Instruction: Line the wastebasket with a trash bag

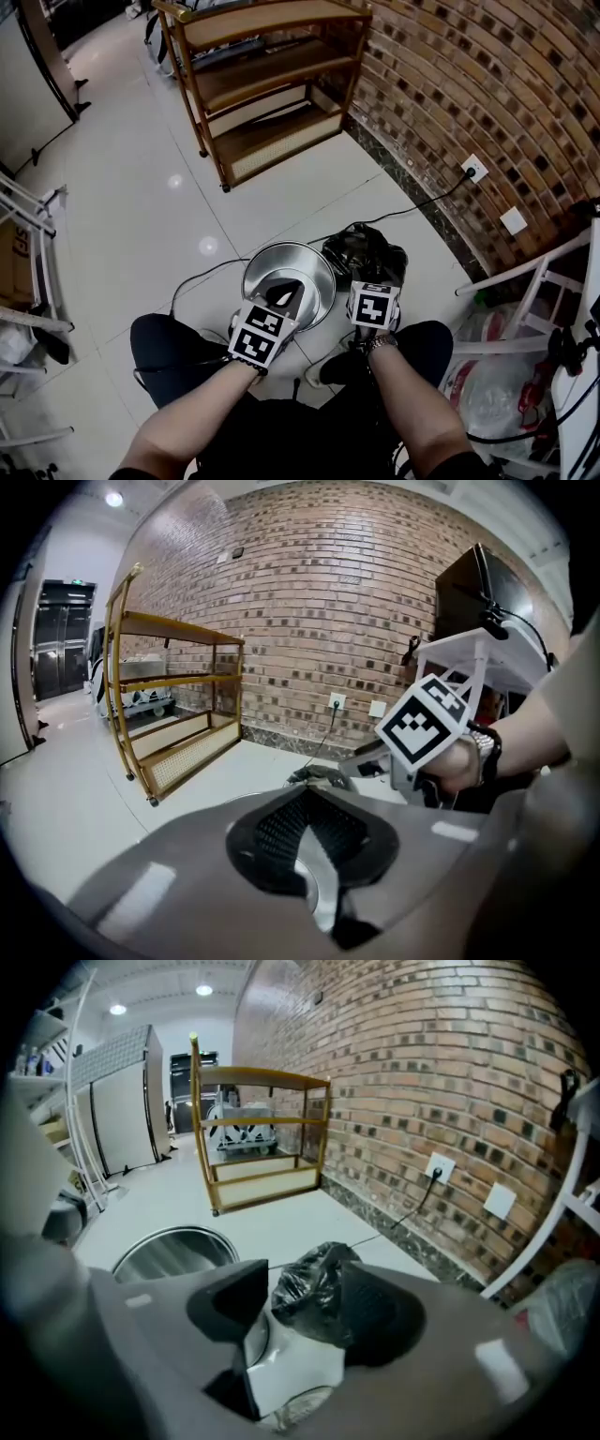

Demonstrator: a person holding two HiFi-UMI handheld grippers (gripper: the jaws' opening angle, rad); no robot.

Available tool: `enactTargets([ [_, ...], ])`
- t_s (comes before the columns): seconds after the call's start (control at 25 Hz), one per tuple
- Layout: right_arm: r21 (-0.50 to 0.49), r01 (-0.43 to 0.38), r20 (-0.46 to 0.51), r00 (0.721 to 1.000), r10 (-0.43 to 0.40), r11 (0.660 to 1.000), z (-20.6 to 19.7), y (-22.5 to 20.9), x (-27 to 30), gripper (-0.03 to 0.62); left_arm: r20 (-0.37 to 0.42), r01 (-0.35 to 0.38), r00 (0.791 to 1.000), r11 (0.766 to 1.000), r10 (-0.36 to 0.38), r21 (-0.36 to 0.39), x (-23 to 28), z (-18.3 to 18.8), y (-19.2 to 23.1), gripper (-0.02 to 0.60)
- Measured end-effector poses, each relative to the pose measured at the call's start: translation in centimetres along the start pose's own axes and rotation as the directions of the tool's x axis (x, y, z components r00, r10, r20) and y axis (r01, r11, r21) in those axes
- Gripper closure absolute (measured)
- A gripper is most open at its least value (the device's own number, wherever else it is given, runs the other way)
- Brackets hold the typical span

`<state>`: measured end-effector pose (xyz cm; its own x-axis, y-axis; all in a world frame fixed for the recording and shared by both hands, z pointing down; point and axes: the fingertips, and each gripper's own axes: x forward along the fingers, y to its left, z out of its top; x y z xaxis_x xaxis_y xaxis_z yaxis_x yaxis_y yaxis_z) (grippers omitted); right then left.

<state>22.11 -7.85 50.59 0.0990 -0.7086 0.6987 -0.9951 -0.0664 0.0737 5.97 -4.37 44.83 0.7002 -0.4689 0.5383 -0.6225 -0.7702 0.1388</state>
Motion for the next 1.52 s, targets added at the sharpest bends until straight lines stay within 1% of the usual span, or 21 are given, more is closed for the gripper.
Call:
enactTargets([
  [0.12,-0.016,0.019,-0.046,0.999,-0.02,1.0,-0.5,-0.4,2.0,0.359,-0.011,0.002,1.0,1.0,-0.002,-0.006,0.6,-0.2,0.3,0.58],
  [0.16,-0.026,0.029,-0.064,0.997,-0.031,0.999,-0.7,-0.6,2.6,0.342,-0.015,0.003,1.0,1.0,-0.003,-0.009,0.8,-0.3,0.5,0.58],
  [0.2,-0.03,0.04,-0.082,0.996,-0.043,0.999,-0.9,-0.8,3.3,0.342,-0.019,0.004,1.0,1.0,-0.004,-0.011,0.9,-0.4,0.6,0.58],
  [0.4,-0.024,0.073,-0.141,0.987,-0.076,0.997,-1.4,-1.8,6.3,0.342,-0.039,0.002,0.999,1.0,-0.003,-0.023,1.6,-0.9,1.4,0.58],
  [0.6,0.02,0.101,-0.22,0.971,-0.095,0.995,-2.6,-2.7,8.9,0.342,-0.052,-0.001,0.999,0.999,-0.001,-0.034,2.1,-1.3,2.1,0.58],
  [0.68,0.039,0.109,-0.262,0.96,-0.095,0.993,-3.2,-2.9,9.7,0.342,-0.058,-0.003,0.998,0.999,0.0,-0.037,2.3,-1.5,2.3,0.58],
  [0.76,0.05,0.135,-0.29,0.95,-0.115,0.99,-3.6,-3.6,10.2,0.343,-0.063,-0.004,0.998,0.999,0.001,-0.04,2.4,-1.6,2.5,0.58],
  [0.8,0.053,0.15,-0.302,0.945,-0.127,0.987,-3.8,-4.0,10.4,0.351,-0.064,-0.004,0.998,0.999,0.002,-0.041,2.5,-1.7,2.6,0.58],
  [0.92,0.053,0.17,-0.318,0.937,-0.144,0.984,-4.1,-4.9,10.3,0.512,-0.065,-0.004,0.998,0.999,0.001,-0.042,2.6,-1.7,2.7,0.58],
  [1.0,0.07,0.191,-0.326,0.932,-0.159,0.979,-4.3,-5.7,9.9,0.591,-0.063,-0.001,0.998,0.999,-0.002,-0.041,2.6,-1.6,2.6,0.58],
  [1.08,0.088,0.213,-0.328,0.929,-0.173,0.973,-4.3,-6.5,9.2,0.592,-0.059,0.002,0.998,0.999,-0.004,-0.038,2.5,-1.4,2.4,0.58],
  [1.2,0.095,0.214,-0.306,0.935,-0.176,0.972,-3.6,-7.5,8.2,0.592,-0.049,0.005,0.999,0.999,-0.006,-0.035,2.3,-1.2,2.1,0.58],
  [1.52,0.088,0.245,-0.223,0.95,-0.221,0.965,0.1,-10.4,4.2,0.594,-0.016,0.016,1.0,1.0,-0.016,-0.011,1.8,0.5,1.1,0.58],
])
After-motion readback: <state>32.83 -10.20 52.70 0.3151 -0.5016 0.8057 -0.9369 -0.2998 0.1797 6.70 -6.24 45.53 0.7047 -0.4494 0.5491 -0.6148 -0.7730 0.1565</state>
